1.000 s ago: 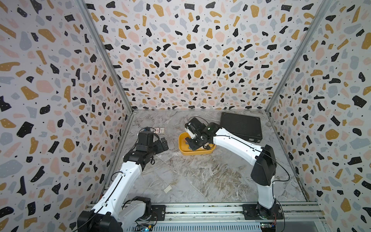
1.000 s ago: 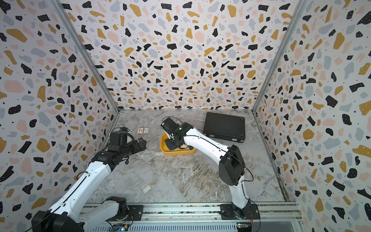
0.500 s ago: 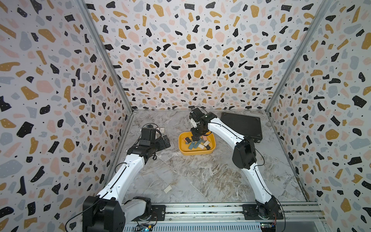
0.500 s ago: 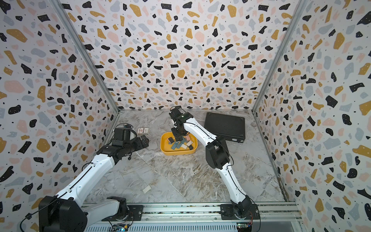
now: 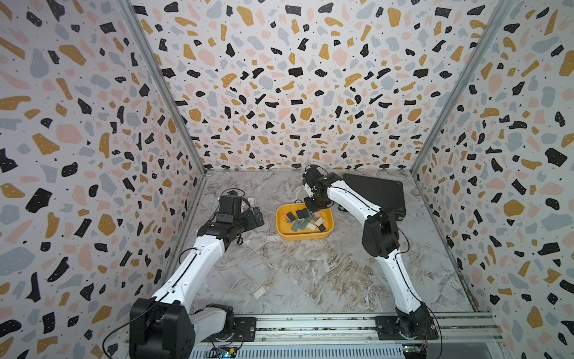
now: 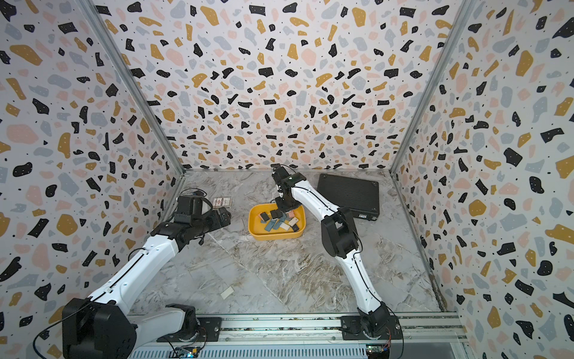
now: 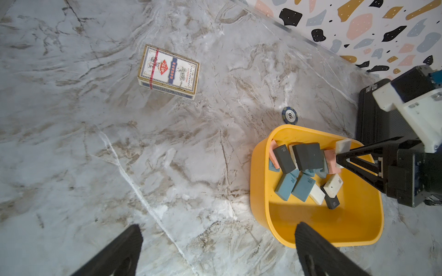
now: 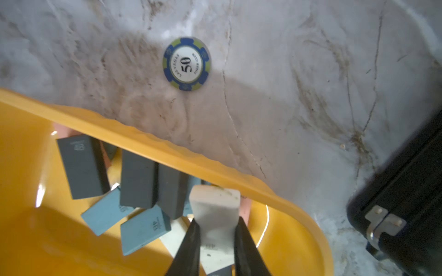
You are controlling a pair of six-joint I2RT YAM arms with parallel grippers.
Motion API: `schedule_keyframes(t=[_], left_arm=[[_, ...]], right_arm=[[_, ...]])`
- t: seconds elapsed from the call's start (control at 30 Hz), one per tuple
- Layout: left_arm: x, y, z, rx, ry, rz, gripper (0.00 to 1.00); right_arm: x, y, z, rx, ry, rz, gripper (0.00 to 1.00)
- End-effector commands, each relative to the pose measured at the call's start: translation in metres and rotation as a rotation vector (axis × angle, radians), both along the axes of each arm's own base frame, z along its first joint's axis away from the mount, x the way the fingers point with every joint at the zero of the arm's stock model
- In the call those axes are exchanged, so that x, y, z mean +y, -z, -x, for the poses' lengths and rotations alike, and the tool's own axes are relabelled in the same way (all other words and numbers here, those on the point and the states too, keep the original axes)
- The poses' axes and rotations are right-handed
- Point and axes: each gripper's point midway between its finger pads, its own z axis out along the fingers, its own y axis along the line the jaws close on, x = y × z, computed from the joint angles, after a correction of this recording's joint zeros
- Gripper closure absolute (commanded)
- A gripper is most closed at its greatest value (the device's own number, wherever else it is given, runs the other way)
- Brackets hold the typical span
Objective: Put the eraser in the storage box
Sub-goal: Place the eraser in the storage box.
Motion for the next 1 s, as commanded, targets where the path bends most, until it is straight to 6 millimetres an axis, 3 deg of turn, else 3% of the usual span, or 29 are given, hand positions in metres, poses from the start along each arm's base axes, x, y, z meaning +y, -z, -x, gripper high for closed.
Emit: schedule_keyframes(t=[0.0, 0.4, 0.57, 0.67, 0.97], left_arm=[[0.001, -0.015, -0.011, -0.053, 0.005, -0.005, 0.0], [0.003, -0.012, -0.011, -0.043, 0.003, -0.023, 0.01], [0.003, -0.01, -0.011, -0.037, 0.004, -0.026, 0.0], [0.003, -0.009, -0.01, -0.033, 0.006, -0.028, 0.0], [0.005, -0.009, -0.008, -0.031, -0.005, -0.033, 0.0]], right_arm=[[-0.011, -0.026, 0.0, -0.036, 0.019, 0.0, 0.92], [-0.017, -0.011, -0.003, -0.014, 0.038, 0.009, 0.9], [-0.014, -0.008, -0.002, -0.001, 0.041, -0.01, 0.76], [-0.011, -0.012, -0.001, 0.0, 0.041, -0.031, 0.67], [-0.011, -0.044, -0.004, -0.083, 0.06, -0.089, 0.54]])
